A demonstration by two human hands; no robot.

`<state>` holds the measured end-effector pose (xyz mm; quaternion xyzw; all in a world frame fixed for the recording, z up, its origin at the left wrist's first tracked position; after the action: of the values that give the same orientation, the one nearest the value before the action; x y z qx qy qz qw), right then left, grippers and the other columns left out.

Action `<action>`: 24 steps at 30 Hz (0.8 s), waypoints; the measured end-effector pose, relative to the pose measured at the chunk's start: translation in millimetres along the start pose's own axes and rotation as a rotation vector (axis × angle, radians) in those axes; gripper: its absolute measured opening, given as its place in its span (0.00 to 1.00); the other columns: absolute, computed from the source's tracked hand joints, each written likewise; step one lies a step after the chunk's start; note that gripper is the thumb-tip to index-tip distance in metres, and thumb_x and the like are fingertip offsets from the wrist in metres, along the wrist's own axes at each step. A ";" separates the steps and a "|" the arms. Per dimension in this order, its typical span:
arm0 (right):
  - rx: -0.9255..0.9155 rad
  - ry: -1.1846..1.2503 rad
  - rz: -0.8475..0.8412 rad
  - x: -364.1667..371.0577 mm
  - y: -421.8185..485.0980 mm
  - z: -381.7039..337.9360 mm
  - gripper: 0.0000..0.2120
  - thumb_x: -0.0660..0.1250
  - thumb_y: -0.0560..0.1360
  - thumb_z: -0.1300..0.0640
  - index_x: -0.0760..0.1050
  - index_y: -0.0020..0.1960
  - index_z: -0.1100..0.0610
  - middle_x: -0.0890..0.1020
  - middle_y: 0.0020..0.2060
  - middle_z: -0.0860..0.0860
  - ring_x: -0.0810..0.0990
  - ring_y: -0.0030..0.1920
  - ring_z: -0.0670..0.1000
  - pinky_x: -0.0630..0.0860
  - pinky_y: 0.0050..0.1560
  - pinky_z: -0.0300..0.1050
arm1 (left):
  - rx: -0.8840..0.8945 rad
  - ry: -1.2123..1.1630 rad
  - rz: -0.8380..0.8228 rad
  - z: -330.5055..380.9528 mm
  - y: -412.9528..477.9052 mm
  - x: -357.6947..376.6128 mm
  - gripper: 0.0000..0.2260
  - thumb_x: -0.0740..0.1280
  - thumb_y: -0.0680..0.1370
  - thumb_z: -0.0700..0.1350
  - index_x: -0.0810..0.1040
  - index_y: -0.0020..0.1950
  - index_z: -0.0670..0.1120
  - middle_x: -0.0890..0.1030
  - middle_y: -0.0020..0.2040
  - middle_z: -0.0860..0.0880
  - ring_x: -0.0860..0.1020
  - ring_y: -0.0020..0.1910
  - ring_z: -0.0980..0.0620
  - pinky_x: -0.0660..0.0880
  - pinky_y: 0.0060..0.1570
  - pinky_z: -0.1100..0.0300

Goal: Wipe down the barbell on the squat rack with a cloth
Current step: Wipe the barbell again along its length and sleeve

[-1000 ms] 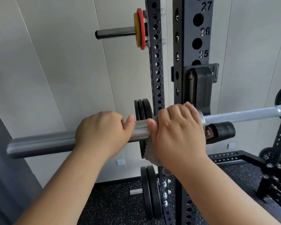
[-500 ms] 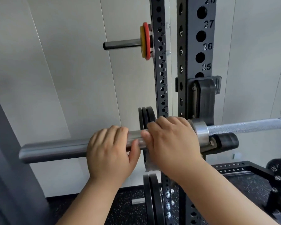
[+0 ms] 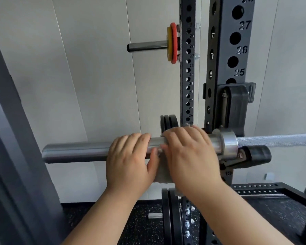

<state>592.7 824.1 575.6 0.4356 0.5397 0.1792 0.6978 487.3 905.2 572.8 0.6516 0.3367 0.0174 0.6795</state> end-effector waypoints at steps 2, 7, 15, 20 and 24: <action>-0.052 0.003 0.033 -2.8 -14.6 -5.8 0.21 0.62 0.84 0.50 0.76 0.73 0.58 0.81 0.64 0.54 0.76 0.68 0.60 0.63 0.79 0.60 | 0.044 -0.024 -0.009 -0.7 2.1 -4.7 0.16 0.63 0.81 0.49 0.84 0.60 0.42 0.85 0.54 0.47 0.81 0.52 0.43 0.75 0.55 0.49; 0.179 -0.120 -0.024 -9.2 -23.8 28.0 0.26 0.51 0.85 0.42 0.76 0.71 0.56 0.80 0.64 0.57 0.70 0.74 0.69 0.45 0.82 0.69 | -0.101 0.090 -0.135 -54.6 14.8 -21.0 0.17 0.59 0.79 0.56 0.82 0.41 0.50 0.82 0.38 0.52 0.80 0.38 0.43 0.74 0.35 0.54; -0.039 -0.105 0.049 8.1 0.7 -43.6 0.20 0.56 0.85 0.44 0.79 0.59 0.58 0.81 0.54 0.55 0.78 0.57 0.62 0.71 0.68 0.61 | -0.159 0.141 -0.156 -118.1 7.2 -26.0 0.21 0.53 0.80 0.58 0.61 0.29 0.50 0.66 0.26 0.53 0.65 0.28 0.43 0.58 0.32 0.55; -0.105 -0.122 0.035 -2.4 0.6 -20.7 0.27 0.57 0.82 0.32 0.78 0.63 0.53 0.83 0.54 0.50 0.81 0.55 0.57 0.74 0.66 0.57 | -0.076 0.082 -0.219 -133.1 6.9 -26.6 0.22 0.48 0.81 0.60 0.61 0.30 0.51 0.67 0.27 0.52 0.69 0.28 0.45 0.59 0.28 0.57; 0.172 -0.164 0.069 -10.5 11.0 7.6 0.25 0.52 0.85 0.37 0.77 0.47 0.53 0.82 0.40 0.51 0.80 0.43 0.60 0.74 0.52 0.56 | -0.076 0.039 -0.260 -157.7 11.3 -28.3 0.24 0.42 0.77 0.64 0.62 0.30 0.52 0.70 0.28 0.51 0.69 0.30 0.46 0.58 0.28 0.57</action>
<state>598.3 819.4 591.0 0.5252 0.4789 0.1197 0.6932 394.4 1031.6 607.2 0.5756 0.4306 -0.0453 0.6937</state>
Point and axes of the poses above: each hand's wrist, its own y-axis towards the middle knuckle, its own x-axis out of the palm, z = x × y, the point moved 10 cm from there along y, towards the middle knuckle
